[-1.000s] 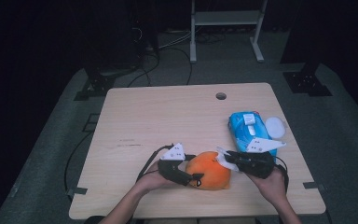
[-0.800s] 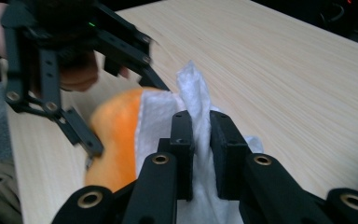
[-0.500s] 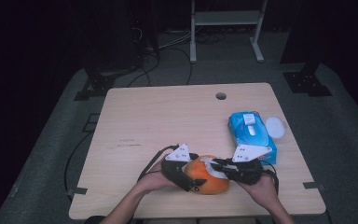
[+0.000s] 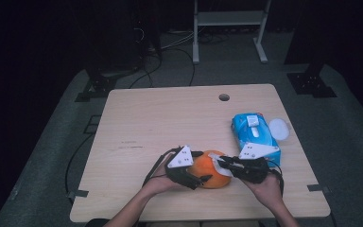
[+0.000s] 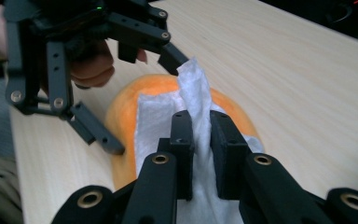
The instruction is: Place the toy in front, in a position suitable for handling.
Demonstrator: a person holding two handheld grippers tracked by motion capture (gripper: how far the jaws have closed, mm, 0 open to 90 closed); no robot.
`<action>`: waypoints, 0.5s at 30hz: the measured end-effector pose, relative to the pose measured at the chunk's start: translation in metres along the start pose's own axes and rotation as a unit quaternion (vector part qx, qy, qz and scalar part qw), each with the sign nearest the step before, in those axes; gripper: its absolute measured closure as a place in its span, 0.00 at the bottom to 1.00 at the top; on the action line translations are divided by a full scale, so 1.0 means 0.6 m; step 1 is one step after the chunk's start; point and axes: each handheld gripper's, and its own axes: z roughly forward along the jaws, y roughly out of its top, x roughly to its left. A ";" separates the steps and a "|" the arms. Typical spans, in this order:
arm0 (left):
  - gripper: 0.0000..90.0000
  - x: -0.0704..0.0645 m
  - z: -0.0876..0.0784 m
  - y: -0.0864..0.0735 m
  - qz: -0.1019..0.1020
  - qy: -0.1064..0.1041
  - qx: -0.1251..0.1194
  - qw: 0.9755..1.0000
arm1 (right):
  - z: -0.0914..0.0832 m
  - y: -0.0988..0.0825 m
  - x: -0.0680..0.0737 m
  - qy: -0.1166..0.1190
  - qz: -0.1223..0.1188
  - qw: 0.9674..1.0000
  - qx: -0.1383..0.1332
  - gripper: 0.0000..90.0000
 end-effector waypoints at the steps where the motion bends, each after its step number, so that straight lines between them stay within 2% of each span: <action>1: 0.16 0.005 -0.003 0.001 -0.019 -0.004 0.001 1.000 | 0.000 0.001 -0.001 0.005 0.001 1.000 -0.001 0.88; 2: 0.17 0.009 -0.006 0.000 -0.034 -0.006 0.001 0.999 | 0.000 0.004 0.002 0.002 -0.004 1.000 0.003 0.88; 5: 0.32 0.008 -0.008 -0.006 -0.033 -0.007 0.005 0.999 | -0.001 0.003 0.004 0.003 -0.011 1.000 0.005 0.88; 6: 0.34 0.008 -0.008 -0.007 -0.035 -0.008 0.006 0.999 | -0.002 0.002 0.002 0.002 -0.011 1.000 0.007 0.88; 8: 0.35 0.009 -0.010 -0.006 -0.035 -0.008 0.011 0.999 | -0.009 -0.001 -0.005 -0.002 -0.003 1.000 0.010 0.88; 11: 0.35 0.013 -0.012 -0.012 -0.044 -0.011 0.011 0.999 | -0.017 -0.013 -0.018 -0.029 0.009 0.999 0.016 0.88; 15: 0.34 0.014 -0.012 -0.014 -0.049 -0.012 0.016 0.999 | -0.020 -0.023 -0.028 -0.039 0.024 0.999 0.023 0.88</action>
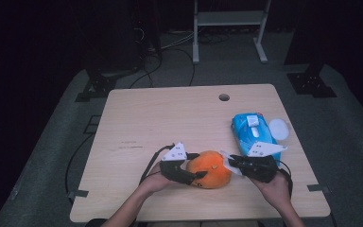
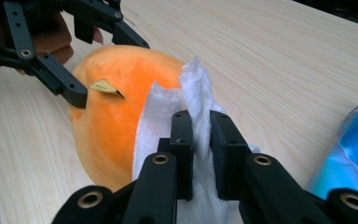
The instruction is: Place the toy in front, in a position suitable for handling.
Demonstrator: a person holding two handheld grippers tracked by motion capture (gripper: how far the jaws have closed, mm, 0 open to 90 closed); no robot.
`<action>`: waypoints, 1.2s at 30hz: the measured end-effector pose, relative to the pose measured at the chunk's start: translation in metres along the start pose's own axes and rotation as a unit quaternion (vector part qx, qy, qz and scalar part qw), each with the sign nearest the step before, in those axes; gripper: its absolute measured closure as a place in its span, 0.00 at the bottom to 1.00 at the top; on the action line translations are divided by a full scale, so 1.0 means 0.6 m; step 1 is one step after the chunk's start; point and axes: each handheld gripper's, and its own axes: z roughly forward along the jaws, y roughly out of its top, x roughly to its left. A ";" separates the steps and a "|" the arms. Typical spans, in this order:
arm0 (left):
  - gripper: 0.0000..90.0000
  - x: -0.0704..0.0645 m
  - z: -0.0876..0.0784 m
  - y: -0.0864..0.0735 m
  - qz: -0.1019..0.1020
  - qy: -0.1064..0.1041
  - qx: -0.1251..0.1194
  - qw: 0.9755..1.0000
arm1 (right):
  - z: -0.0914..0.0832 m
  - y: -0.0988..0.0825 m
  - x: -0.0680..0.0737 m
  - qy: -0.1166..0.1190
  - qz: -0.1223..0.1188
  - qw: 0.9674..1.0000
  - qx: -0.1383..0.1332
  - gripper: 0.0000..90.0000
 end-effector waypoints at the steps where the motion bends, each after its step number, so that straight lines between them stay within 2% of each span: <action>1: 0.33 -0.002 0.002 0.000 0.000 0.001 0.002 1.000 | 0.001 0.003 0.003 0.003 0.000 1.000 -0.005 0.88; 3: 0.32 -0.005 0.004 0.000 0.003 0.002 0.002 1.000 | 0.002 0.012 0.017 0.008 -0.013 1.000 -0.015 0.88; 5: 0.32 -0.004 0.004 0.000 0.002 0.004 0.004 1.000 | 0.004 0.022 0.031 0.023 -0.027 0.999 -0.024 0.88; 8: 0.32 -0.002 0.001 0.000 -0.002 0.003 0.003 1.000 | 0.004 0.026 0.039 0.021 -0.042 0.999 -0.016 0.88; 10: 0.32 0.001 0.001 -0.001 -0.004 0.005 0.001 1.000 | 0.001 0.020 0.028 0.022 -0.026 0.999 -0.010 0.88; 14: 0.32 0.003 0.001 -0.002 -0.013 0.004 0.001 1.000 | -0.001 -0.001 -0.001 0.004 0.000 1.000 0.010 0.88; 15: 0.32 0.002 0.002 -0.002 -0.011 0.006 0.002 1.000 | -0.001 -0.002 -0.002 0.009 0.005 1.000 0.007 0.88; 19: 0.30 -0.010 0.006 0.005 0.011 0.011 0.009 1.000 | 0.000 0.014 0.017 0.017 -0.012 1.000 -0.013 0.88; 23: 0.30 -0.008 0.004 0.005 0.010 0.016 0.011 1.000 | -0.002 0.022 0.029 0.028 -0.031 0.999 -0.012 0.88; 29: 0.30 -0.003 0.003 0.004 -0.003 0.020 0.010 1.000 | -0.005 0.008 0.005 0.032 -0.003 0.999 0.002 0.88; 32: 0.30 -0.012 0.006 0.008 0.013 0.015 0.011 1.000 | -0.006 0.011 0.009 0.038 -0.003 0.999 -0.009 0.88; 36: 0.29 -0.026 0.011 0.014 0.041 0.013 0.018 0.999 | 0.001 0.023 0.025 0.049 -0.010 0.999 -0.021 0.88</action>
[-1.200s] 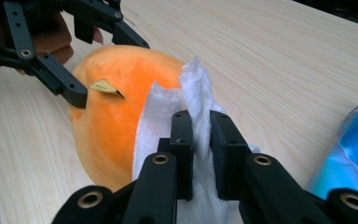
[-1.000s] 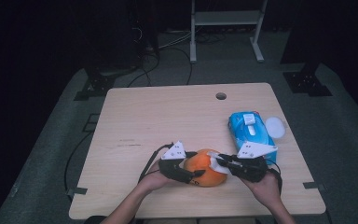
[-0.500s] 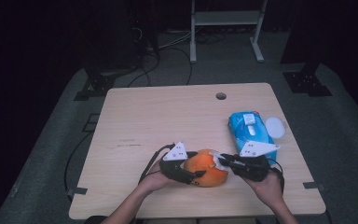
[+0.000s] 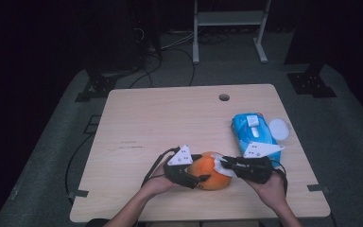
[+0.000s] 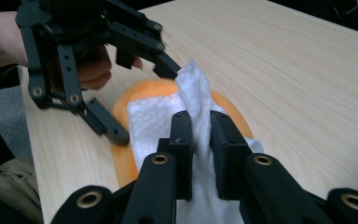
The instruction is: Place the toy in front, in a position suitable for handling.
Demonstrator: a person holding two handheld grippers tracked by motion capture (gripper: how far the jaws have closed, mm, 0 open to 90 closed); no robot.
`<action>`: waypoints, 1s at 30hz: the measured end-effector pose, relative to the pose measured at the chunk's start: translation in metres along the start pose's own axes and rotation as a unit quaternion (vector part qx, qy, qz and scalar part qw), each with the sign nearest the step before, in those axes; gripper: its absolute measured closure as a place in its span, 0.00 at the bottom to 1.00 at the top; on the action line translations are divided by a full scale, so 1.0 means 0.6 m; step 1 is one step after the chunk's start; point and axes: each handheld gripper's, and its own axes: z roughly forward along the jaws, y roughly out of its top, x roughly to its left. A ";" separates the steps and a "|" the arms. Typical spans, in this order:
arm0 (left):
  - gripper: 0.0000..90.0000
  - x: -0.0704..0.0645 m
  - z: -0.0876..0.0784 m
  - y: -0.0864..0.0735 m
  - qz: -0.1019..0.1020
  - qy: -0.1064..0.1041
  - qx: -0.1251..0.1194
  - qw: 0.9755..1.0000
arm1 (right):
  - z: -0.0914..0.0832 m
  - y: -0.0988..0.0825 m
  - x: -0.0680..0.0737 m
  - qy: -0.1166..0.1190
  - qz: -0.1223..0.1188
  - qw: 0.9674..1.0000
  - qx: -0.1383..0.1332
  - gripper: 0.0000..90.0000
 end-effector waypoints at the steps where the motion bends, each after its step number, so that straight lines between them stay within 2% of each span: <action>1: 0.29 0.000 0.000 0.000 0.001 0.000 0.001 1.000 | 0.003 0.003 0.005 -0.002 -0.009 1.000 0.000 0.88; 3: 0.29 0.001 -0.004 -0.001 0.003 -0.005 0.000 1.000 | 0.003 0.003 0.006 -0.001 -0.014 1.000 0.003 0.88; 5: 0.28 0.003 -0.006 -0.003 0.001 -0.011 -0.004 1.000 | 0.001 -0.001 0.001 0.001 -0.004 1.000 0.005 0.88; 8: 0.27 0.001 -0.004 -0.001 -0.004 -0.013 -0.012 1.000 | -0.004 -0.010 -0.012 -0.008 0.005 1.000 0.013 0.88; 10: 0.27 -0.005 0.000 0.003 0.008 -0.009 -0.008 1.000 | -0.007 -0.011 -0.016 -0.012 0.012 1.000 0.013 0.88; 14: 0.27 -0.015 0.004 0.005 0.031 -0.011 -0.004 0.999 | -0.003 0.000 0.000 -0.007 -0.007 1.000 0.000 0.87; 16: 0.27 -0.015 0.003 0.004 0.030 -0.009 -0.004 0.999 | 0.002 0.005 0.006 -0.010 -0.018 1.000 0.001 0.87; 18: 0.26 -0.012 0.002 0.002 0.027 -0.013 -0.007 1.000 | 0.004 0.003 0.004 -0.007 -0.016 1.000 0.003 0.88; 21: 0.17 -0.003 -0.001 0.005 0.007 -0.010 -0.011 1.000 | 0.000 -0.002 -0.003 -0.010 -0.010 1.000 0.011 0.88; 22: 0.12 0.002 -0.001 0.005 -0.010 -0.006 -0.005 1.000 | -0.002 -0.004 -0.005 -0.012 -0.010 1.000 0.012 0.88; 24: 0.11 0.012 0.000 0.000 -0.049 -0.014 -0.004 0.999 | -0.007 -0.007 -0.009 -0.013 -0.004 1.000 0.012 0.88; 25: 0.12 0.014 0.002 -0.004 -0.055 -0.017 -0.002 0.998 | -0.009 -0.007 -0.010 -0.010 0.002 1.000 0.011 0.88; 27: 0.21 0.010 0.001 -0.004 -0.037 -0.016 0.000 0.999 | -0.010 -0.004 -0.008 -0.008 0.000 1.000 0.008 0.88; 30: 0.30 -0.004 0.000 0.004 0.009 -0.009 -0.001 1.000 | -0.003 0.006 0.008 -0.001 -0.018 1.000 0.000 0.88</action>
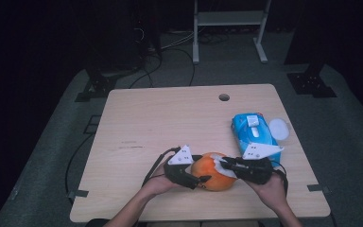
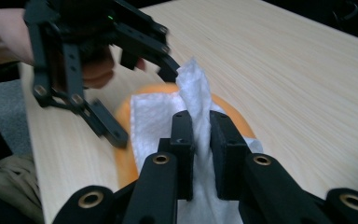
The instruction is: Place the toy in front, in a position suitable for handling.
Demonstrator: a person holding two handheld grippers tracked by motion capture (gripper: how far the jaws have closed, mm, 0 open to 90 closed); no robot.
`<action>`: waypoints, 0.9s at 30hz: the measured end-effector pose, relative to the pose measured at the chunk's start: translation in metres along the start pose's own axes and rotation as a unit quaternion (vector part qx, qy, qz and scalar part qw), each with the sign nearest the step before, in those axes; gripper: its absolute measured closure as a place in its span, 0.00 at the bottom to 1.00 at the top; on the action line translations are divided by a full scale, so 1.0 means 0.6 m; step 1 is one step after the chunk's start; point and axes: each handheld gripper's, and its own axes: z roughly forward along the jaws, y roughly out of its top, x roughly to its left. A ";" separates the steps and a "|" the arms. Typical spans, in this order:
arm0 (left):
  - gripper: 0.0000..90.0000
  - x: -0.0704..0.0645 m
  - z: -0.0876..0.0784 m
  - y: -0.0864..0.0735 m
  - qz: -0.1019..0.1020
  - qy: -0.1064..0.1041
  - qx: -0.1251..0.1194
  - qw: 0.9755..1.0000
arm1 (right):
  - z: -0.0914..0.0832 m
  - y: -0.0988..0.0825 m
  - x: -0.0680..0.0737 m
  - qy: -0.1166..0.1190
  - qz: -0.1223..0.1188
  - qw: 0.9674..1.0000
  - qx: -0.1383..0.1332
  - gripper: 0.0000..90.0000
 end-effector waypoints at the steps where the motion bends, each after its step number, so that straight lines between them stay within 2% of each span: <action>1: 0.32 -0.006 0.001 0.003 0.017 -0.002 0.000 1.000 | 0.002 0.005 0.007 0.007 -0.003 1.000 -0.003 0.88; 3: 0.32 -0.017 0.004 0.006 0.047 -0.006 0.007 0.999 | 0.007 0.014 0.020 0.022 -0.017 1.000 -0.008 0.88; 4: 0.32 -0.020 0.005 0.007 0.058 -0.006 0.011 0.998 | 0.009 0.017 0.026 0.023 -0.024 0.999 -0.006 0.88; 5: 0.32 -0.021 0.006 0.006 0.059 -0.006 0.010 0.998 | 0.011 0.018 0.028 0.021 -0.029 0.999 -0.002 0.88; 7: 0.30 -0.018 0.005 0.004 0.048 -0.011 0.004 0.999 | 0.011 0.015 0.023 0.018 -0.027 0.999 0.003 0.88; 11: 0.24 -0.008 0.006 -0.001 0.014 -0.017 -0.008 1.000 | -0.001 0.000 -0.007 0.000 -0.002 1.000 0.004 0.88; 12: 0.24 -0.006 0.006 -0.001 0.011 -0.017 -0.008 1.000 | -0.005 -0.004 -0.014 -0.003 0.011 1.000 0.006 0.88; 14: 0.28 -0.007 0.006 -0.001 0.011 -0.015 -0.011 1.000 | -0.008 -0.007 -0.019 -0.008 0.013 1.000 0.007 0.88; 18: 0.35 -0.014 0.005 0.006 0.018 0.001 -0.007 1.000 | -0.005 0.003 0.000 -0.003 -0.003 1.000 0.001 0.88; 21: 0.35 -0.017 0.006 0.008 0.022 0.002 -0.006 1.000 | 0.002 0.012 0.017 0.002 -0.027 1.000 0.004 0.88; 22: 0.33 -0.016 0.006 0.007 0.018 -0.002 -0.010 1.000 | 0.002 0.013 0.019 0.000 -0.032 0.999 0.006 0.88; 24: 0.26 -0.012 0.007 0.004 0.007 -0.007 -0.013 1.000 | 0.001 0.010 0.013 0.003 -0.025 1.000 0.007 0.88; 27: 0.11 -0.002 0.012 -0.001 -0.022 -0.006 -0.007 1.000 | -0.002 0.003 0.000 0.006 -0.013 1.000 0.007 0.88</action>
